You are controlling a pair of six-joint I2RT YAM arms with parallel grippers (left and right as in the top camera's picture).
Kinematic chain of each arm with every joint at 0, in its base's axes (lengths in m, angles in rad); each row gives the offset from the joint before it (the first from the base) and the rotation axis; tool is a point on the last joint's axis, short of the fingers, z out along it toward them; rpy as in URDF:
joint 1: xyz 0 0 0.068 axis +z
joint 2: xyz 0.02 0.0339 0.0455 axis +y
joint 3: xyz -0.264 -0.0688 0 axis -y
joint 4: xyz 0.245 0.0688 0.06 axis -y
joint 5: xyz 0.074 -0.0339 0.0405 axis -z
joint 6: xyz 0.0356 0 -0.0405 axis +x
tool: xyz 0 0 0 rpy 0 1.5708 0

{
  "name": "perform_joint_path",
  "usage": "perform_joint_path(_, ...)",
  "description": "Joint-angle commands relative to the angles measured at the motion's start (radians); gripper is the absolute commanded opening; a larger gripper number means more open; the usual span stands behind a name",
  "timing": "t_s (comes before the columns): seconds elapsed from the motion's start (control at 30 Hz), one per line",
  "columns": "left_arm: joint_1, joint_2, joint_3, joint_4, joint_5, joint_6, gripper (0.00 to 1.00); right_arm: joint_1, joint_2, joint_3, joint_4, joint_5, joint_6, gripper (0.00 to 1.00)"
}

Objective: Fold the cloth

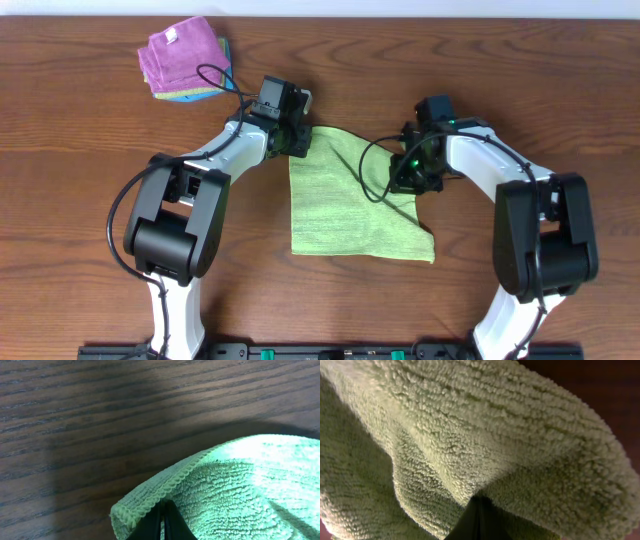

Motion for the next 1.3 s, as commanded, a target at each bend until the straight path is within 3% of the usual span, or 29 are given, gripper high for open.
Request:
perform_joint_path(0.0,0.0,0.031,0.003,-0.019,0.004,0.014,0.06,0.014,0.026,-0.005,-0.036,0.019,-0.01,0.01)
perform_joint_path(0.23,0.0,0.031,0.003,-0.018,0.004,0.014,0.06,0.006,0.026,-0.005,-0.026,0.148,0.029,0.02)
perform_joint_path(0.57,0.0,0.031,0.003,-0.018,0.004,-0.005,0.06,-0.05,0.026,-0.005,0.17,0.304,0.066,0.02)
perform_joint_path(1.27,0.002,0.031,0.023,-0.029,0.003,-0.031,0.06,-0.105,0.059,0.0,0.317,0.222,0.066,0.01)
